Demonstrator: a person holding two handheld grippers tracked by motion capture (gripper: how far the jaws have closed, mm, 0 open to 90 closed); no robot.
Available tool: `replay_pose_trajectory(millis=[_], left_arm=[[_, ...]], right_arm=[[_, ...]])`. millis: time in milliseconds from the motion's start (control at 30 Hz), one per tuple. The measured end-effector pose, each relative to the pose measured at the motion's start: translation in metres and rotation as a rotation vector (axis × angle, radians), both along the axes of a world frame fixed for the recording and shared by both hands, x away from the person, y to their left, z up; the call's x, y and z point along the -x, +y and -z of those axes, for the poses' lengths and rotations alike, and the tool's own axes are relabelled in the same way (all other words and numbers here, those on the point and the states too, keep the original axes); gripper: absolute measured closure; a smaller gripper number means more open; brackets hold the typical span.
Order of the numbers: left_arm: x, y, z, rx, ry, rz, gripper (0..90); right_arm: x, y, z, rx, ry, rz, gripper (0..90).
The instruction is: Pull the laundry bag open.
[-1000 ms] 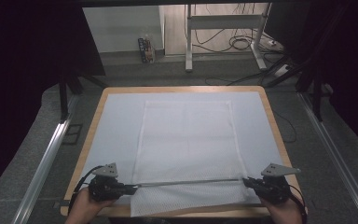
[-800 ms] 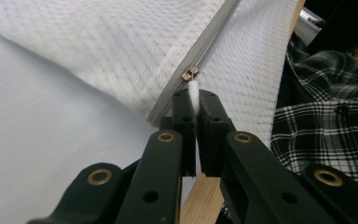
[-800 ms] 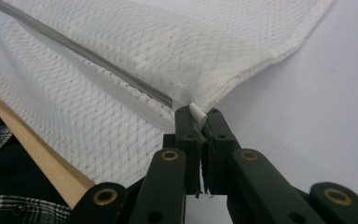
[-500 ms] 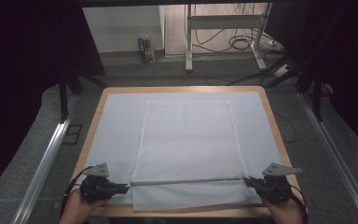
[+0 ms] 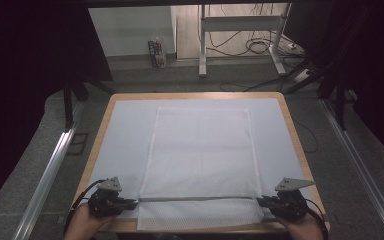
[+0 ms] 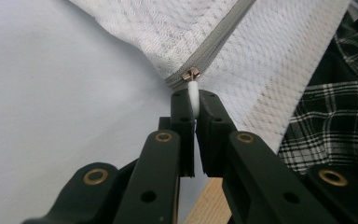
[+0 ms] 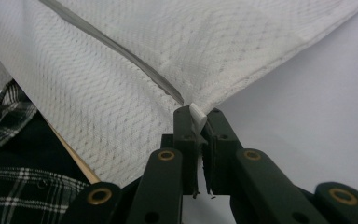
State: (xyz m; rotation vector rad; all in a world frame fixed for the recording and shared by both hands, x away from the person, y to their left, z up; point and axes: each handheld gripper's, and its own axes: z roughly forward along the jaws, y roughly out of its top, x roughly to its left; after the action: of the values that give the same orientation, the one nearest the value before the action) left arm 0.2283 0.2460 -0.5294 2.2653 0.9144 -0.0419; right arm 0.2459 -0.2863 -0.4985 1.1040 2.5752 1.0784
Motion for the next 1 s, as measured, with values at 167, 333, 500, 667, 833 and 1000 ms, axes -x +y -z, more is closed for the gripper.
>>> replay_pose_trajectory(millis=[167, 333, 500, 667, 833, 1000], left_arm=[[-0.002, -0.001, 0.006, 0.008, 0.014, -0.011, 77.7], [-0.001, -0.003, 0.005, 0.004, -0.019, -0.047, 52.0], [0.002, -0.004, 0.001, -0.013, -0.059, -0.084, 37.9], [0.009, -0.004, -0.004, -0.048, -0.158, -0.116, 23.5], [0.019, -0.002, -0.007, -0.052, -0.240, -0.152, 15.0], [0.026, 0.005, -0.005, -0.033, -0.271, -0.217, 7.5]], right_arm=[[-0.001, 0.002, 0.002, 0.030, -0.004, -0.010, 68.4], [-0.001, 0.003, 0.001, 0.028, -0.046, -0.002, 47.2], [-0.001, 0.002, -0.002, 0.017, -0.086, 0.012, 36.6], [-0.002, -0.001, -0.005, -0.006, -0.132, 0.034, 24.2], [-0.004, -0.005, -0.004, -0.016, -0.152, 0.053, 18.0], [-0.005, -0.008, -0.003, -0.025, -0.158, 0.065, 13.9]])
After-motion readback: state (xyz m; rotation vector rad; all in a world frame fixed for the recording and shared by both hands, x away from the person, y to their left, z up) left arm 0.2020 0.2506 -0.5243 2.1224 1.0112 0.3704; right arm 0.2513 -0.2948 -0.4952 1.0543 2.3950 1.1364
